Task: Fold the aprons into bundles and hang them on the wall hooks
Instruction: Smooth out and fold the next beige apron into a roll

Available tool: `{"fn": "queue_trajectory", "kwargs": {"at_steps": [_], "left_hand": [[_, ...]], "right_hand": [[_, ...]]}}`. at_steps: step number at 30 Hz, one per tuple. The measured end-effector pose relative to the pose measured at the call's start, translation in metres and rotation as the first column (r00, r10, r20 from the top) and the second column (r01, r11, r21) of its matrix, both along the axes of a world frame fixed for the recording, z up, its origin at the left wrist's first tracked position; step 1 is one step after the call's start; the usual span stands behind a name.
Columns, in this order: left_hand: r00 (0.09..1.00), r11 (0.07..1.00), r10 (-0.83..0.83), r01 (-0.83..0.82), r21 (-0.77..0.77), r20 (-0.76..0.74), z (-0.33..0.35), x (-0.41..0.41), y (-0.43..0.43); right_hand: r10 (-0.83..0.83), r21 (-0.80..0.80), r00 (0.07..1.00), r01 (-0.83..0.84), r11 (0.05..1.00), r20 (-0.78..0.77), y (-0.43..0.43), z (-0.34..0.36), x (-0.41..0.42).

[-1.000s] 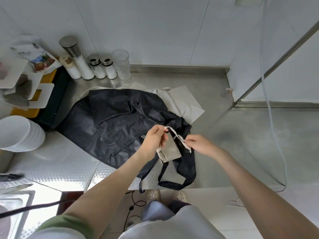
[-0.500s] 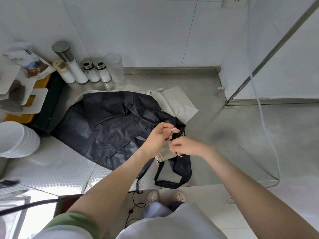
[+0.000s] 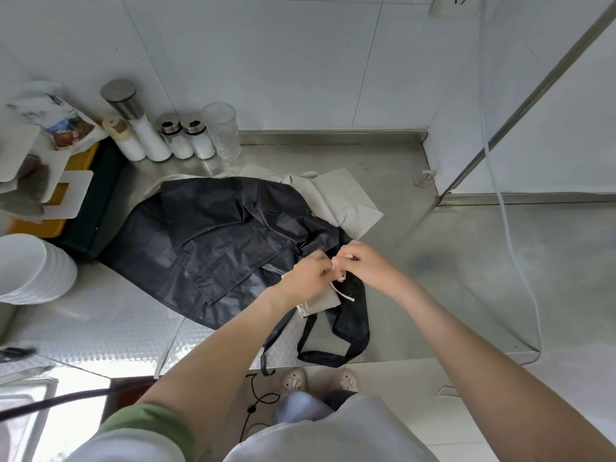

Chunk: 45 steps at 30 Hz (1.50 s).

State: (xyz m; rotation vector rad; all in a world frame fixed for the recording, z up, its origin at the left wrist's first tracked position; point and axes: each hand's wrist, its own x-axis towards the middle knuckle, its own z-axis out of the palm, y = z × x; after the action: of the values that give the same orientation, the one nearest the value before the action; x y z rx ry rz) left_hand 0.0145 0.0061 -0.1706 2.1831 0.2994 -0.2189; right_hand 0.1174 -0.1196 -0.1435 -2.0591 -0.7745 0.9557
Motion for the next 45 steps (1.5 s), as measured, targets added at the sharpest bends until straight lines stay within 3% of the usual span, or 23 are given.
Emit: {"fn": "queue_trajectory", "kwargs": {"at_steps": [4,7,15,19,22,26,30,34,36,38,41,43,45], "left_hand": [[1.000,1.000,0.019,-0.019,-0.007,0.020,-0.004,0.001,0.001],[0.992,0.990,0.102,-0.109,-0.090,-0.076,-0.001,0.002,0.002],[0.944,0.859,0.287,-0.330,-0.392,-0.165,0.005,-0.001,0.002],[0.920,0.857,0.354,-0.392,-0.335,-0.172,-0.003,-0.004,-0.001],[0.916,0.852,0.346,-0.398,-0.340,-0.203,-0.011,-0.010,-0.001],[0.921,0.799,0.340,-0.390,-0.457,-0.191,-0.012,-0.013,0.007],[0.922,0.770,0.345,-0.386,-0.508,-0.177,-0.010,-0.014,0.010],[0.956,0.824,0.246,-0.293,-0.485,-0.160,-0.007,-0.013,0.009],[0.964,0.855,0.221,-0.263,-0.447,-0.145,-0.006,-0.013,0.009],[0.967,0.874,0.221,-0.255,-0.414,-0.130,-0.004,-0.015,0.010],[0.976,0.915,0.181,-0.212,-0.344,-0.119,0.000,-0.019,0.013],[0.986,0.962,0.102,-0.131,-0.240,-0.131,0.001,-0.020,0.017],[0.990,0.994,0.040,-0.054,-0.094,-0.137,0.000,-0.019,0.022]], "right_hand": [[-0.026,-0.077,0.969,0.007,0.997,-0.245,-0.003,-0.001,0.002],[0.069,-0.165,0.973,-0.107,0.980,-0.221,-0.006,-0.007,-0.003],[-0.002,-0.162,0.997,-0.012,0.987,-0.082,-0.007,-0.012,-0.002],[-0.063,-0.127,0.994,0.051,0.991,-0.089,-0.011,-0.006,0.002],[-0.174,-0.006,0.967,0.176,0.984,-0.187,-0.009,-0.001,0.003],[-0.187,0.124,0.910,0.248,0.961,-0.369,-0.007,0.011,0.003],[-0.128,0.026,0.879,0.158,0.987,-0.459,-0.015,0.014,0.005],[-0.049,-0.176,0.918,-0.023,0.984,-0.395,-0.005,-0.001,-0.012],[0.011,-0.200,0.949,-0.078,0.977,-0.316,0.005,-0.009,-0.024],[0.063,-0.203,0.991,-0.087,0.975,-0.121,0.012,-0.018,-0.029],[0.111,-0.216,0.978,-0.071,0.974,0.176,0.015,-0.031,-0.026],[0.100,-0.207,0.974,-0.058,0.977,0.201,0.016,-0.037,-0.022],[0.050,-0.202,0.994,-0.029,0.979,0.099,0.018,-0.037,-0.019]]}}
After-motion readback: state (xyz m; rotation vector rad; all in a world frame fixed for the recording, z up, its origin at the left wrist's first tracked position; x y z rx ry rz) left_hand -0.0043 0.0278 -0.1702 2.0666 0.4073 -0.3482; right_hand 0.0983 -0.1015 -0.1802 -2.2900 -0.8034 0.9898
